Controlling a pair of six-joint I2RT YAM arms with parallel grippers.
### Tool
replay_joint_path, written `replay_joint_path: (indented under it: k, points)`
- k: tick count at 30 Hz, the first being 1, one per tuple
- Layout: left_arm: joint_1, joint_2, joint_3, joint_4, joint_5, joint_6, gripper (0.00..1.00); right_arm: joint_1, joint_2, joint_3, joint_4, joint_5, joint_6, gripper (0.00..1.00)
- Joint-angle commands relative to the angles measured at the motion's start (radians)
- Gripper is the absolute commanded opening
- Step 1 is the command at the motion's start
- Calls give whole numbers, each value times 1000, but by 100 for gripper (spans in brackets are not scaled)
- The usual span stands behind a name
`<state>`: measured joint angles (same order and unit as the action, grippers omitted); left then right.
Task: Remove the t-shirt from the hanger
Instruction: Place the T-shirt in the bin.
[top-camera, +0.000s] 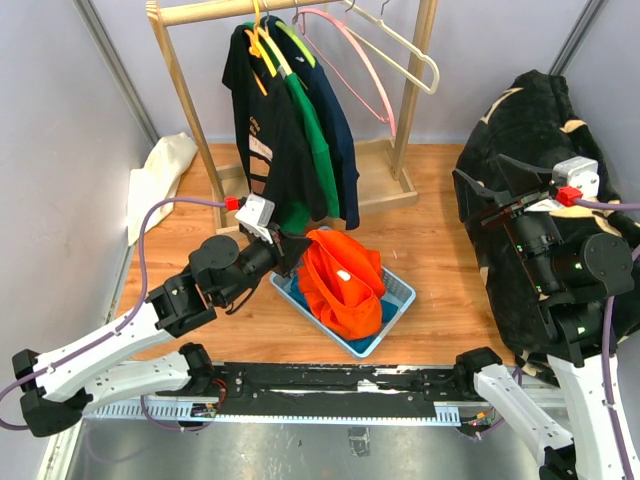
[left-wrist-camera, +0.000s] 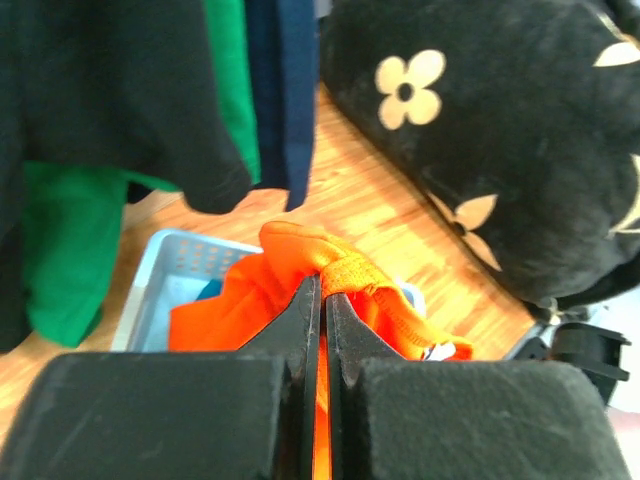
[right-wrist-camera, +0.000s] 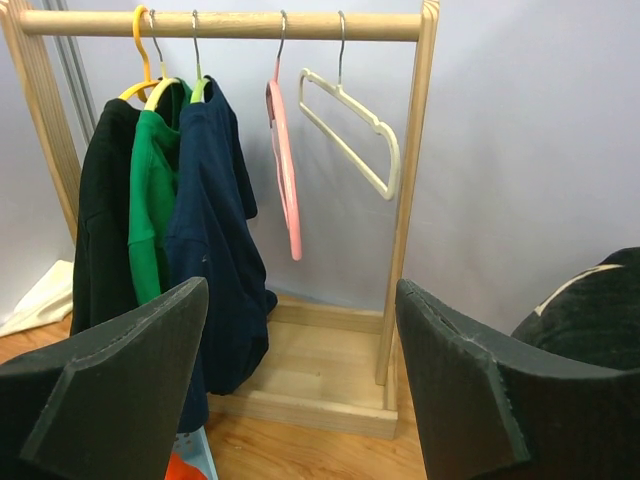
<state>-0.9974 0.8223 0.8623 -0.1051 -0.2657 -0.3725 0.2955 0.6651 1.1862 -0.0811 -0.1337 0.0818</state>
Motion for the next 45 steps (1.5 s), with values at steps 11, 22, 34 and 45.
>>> replay_joint_path:
  k: [11,22,34,45]
  points:
    - [-8,104,7,-139,-262,8,0,-13,-2,-55,11,-4,-22,76]
    - [-12,243,24,-65,-205,78,0,-14,-4,-105,14,-4,-27,77]
    - [-163,425,-2,109,-82,49,1,-14,2,-126,30,8,-18,77]
    - [-193,673,-44,216,-64,-27,1,-12,7,-133,34,-3,-5,76]
